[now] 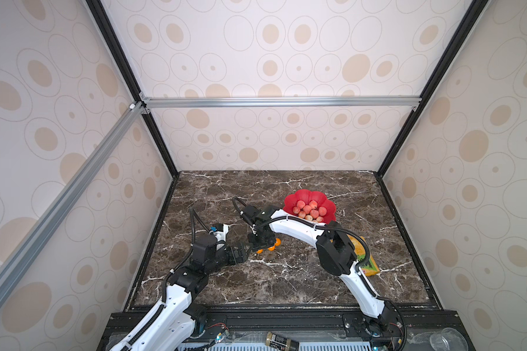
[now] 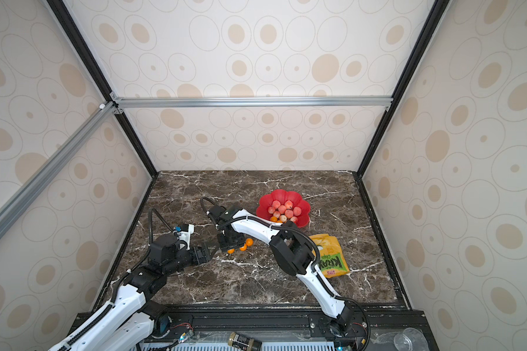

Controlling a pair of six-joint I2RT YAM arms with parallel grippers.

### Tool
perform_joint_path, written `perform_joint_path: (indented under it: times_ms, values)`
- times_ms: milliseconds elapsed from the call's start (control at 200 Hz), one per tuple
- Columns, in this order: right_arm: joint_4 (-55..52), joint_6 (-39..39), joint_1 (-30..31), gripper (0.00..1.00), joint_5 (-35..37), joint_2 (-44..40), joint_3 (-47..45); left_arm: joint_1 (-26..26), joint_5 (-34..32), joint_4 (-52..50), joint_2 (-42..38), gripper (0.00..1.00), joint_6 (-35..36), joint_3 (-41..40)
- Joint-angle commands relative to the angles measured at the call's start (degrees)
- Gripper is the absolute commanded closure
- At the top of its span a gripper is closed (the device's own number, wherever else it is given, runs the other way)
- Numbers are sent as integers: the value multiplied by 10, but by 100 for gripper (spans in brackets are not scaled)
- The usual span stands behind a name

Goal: Arrange fruit in a fruit bowl
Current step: Pick up the fruit from the center of the table.

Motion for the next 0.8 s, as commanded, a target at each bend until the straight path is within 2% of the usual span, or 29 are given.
perform_joint_path:
  times_ms: [0, 795]
  values:
    - [-19, 0, 6, 51, -2, 18, 13, 4, 6, 11, -2, 1, 1, -1]
    - [-21, -2, 6, 58, -2, 21, 13, 7, 6, 11, 4, 1, 5, 3]
